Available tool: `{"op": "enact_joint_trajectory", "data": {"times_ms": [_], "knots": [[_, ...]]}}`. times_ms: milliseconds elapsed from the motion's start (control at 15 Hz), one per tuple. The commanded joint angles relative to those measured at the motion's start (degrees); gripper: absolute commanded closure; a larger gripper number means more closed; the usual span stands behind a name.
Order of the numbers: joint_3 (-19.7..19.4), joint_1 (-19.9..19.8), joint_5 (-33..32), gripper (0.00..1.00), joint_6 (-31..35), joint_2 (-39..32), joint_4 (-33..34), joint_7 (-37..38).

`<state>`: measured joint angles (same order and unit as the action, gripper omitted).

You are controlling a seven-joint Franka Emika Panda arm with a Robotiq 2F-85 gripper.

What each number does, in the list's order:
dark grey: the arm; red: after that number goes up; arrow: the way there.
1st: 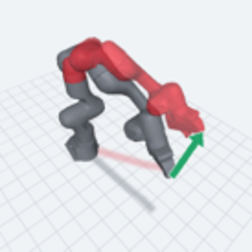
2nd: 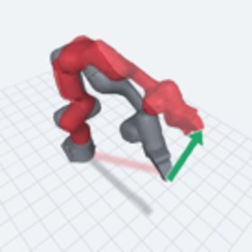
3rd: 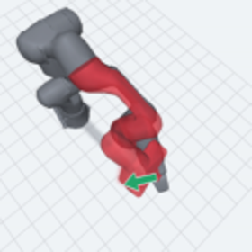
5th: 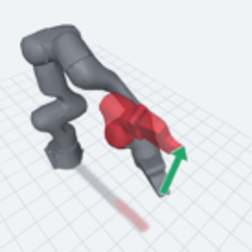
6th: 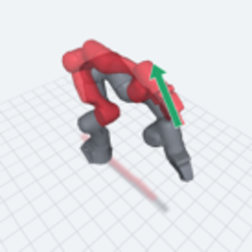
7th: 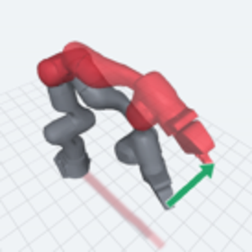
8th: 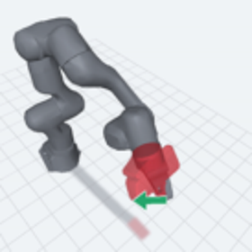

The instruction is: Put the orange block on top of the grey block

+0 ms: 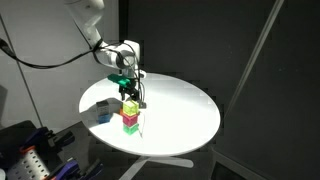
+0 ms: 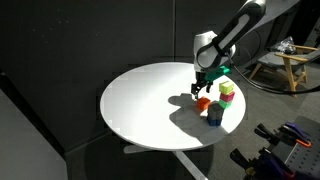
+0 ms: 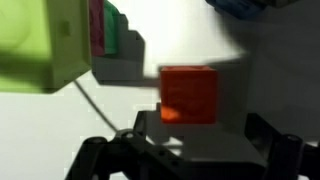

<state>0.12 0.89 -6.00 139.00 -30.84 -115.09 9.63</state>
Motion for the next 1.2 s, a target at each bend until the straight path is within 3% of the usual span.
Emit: {"op": "enact_joint_trajectory", "data": {"times_ms": [0,1133], "knots": [[-0.6,0.9,1.1,0.0,-1.1,-1.4,2.2,-1.0],[-1.1,0.8,1.1,0.0,-1.4,-3.7,3.6,-1.2]]}}
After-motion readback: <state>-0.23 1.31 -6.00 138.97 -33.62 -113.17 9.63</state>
